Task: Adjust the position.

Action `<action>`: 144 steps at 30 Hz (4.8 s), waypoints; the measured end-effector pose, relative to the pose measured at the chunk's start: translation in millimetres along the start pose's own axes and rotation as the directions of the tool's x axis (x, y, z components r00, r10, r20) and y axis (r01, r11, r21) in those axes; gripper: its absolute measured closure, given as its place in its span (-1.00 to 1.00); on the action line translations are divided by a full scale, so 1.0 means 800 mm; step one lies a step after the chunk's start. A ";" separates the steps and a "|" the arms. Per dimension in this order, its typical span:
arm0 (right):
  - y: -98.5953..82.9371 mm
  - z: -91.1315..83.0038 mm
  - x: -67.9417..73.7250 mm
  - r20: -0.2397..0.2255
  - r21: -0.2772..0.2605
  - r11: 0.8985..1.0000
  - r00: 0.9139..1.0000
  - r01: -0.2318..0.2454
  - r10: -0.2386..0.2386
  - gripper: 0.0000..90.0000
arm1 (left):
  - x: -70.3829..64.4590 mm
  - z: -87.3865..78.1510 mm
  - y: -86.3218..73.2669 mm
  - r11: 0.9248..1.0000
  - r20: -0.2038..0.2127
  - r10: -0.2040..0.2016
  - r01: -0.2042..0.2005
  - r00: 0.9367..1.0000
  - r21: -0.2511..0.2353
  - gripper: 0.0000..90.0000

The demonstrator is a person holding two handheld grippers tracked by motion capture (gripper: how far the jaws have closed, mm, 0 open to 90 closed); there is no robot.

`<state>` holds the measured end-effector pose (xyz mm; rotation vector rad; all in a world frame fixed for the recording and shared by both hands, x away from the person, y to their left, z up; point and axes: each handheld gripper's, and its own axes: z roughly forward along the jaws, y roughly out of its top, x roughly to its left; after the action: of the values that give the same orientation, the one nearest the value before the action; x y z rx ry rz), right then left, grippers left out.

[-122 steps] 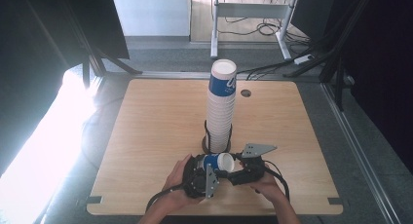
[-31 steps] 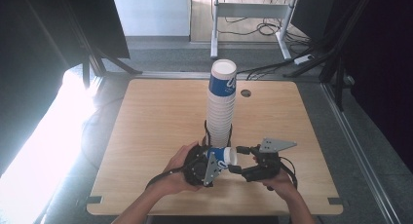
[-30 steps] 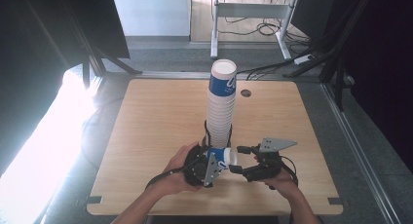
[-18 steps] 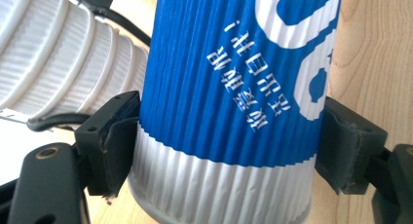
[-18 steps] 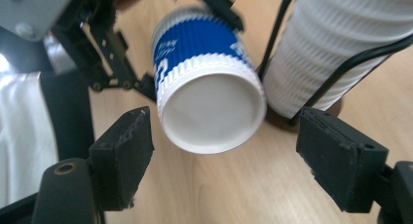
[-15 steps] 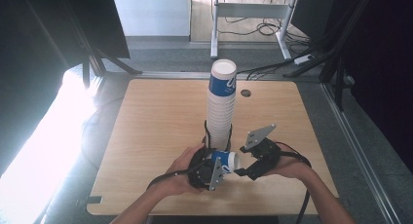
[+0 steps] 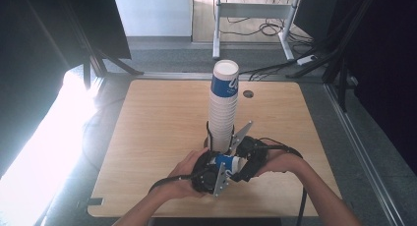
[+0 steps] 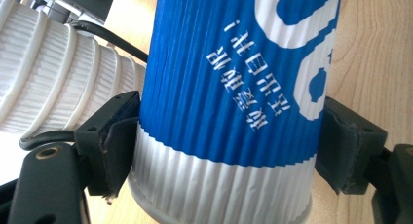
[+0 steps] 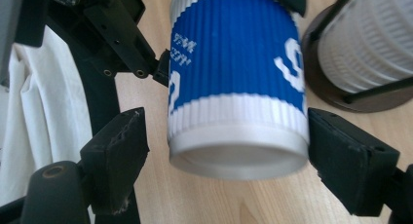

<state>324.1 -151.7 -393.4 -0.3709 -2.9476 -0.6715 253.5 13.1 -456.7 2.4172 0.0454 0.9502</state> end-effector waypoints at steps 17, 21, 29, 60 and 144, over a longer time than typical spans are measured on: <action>0.001 0.025 -0.010 -0.020 0.050 0.999 1.000 0.018 -0.017 -0.41 | -0.005 0.002 0.002 1.000 -0.012 0.027 -0.027 1.000 0.000 -0.59; -0.003 0.023 -0.009 -0.005 0.030 0.999 1.000 0.020 -0.019 -0.39 | -0.005 0.004 0.003 1.000 -0.024 0.009 -0.010 1.000 0.000 -0.69; -0.022 0.011 -0.010 0.030 -0.089 0.996 1.000 0.012 -0.009 -0.39 | 0.005 -0.003 -0.012 0.990 0.003 -0.139 0.139 0.990 -0.022 -0.91; -0.089 0.042 0.011 0.158 -0.699 0.715 0.972 -0.015 0.175 -0.39 | 0.034 -0.027 -0.090 0.555 0.390 -0.726 0.818 0.566 -0.152 -0.86; -0.088 0.069 0.043 0.209 -0.734 0.678 0.959 0.025 0.191 -0.59 | 0.051 -0.021 -0.046 0.544 0.408 -0.707 0.813 0.578 -0.208 -0.54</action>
<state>270.7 -181.4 -466.8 -0.6954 -2.6993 -1.9364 279.1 61.2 -439.0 1.8105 0.7132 0.1564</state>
